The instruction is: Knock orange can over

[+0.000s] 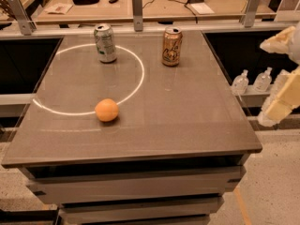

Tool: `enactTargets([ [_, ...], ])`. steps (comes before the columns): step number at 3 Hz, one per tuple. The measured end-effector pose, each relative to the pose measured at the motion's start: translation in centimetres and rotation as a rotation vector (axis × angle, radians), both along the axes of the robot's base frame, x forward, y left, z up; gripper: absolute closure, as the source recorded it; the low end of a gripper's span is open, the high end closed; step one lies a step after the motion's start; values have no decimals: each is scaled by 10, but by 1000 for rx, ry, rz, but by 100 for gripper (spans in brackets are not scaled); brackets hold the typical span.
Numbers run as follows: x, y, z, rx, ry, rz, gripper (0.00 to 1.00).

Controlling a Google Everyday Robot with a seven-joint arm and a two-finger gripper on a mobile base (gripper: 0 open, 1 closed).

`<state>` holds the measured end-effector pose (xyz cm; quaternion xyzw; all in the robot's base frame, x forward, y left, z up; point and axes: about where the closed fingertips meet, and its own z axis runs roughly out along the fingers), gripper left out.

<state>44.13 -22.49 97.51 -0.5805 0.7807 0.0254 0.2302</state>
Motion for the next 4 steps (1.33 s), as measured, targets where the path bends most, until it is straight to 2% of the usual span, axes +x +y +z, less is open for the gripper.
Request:
enactTargets([
  [1, 3, -12, -9, 179, -25, 7, 0],
  [2, 15, -19, -28, 381, -72, 42, 0],
  [3, 32, -10, -29, 600, -134, 72, 0],
  [4, 48, -7, -33, 774, -168, 65, 0],
])
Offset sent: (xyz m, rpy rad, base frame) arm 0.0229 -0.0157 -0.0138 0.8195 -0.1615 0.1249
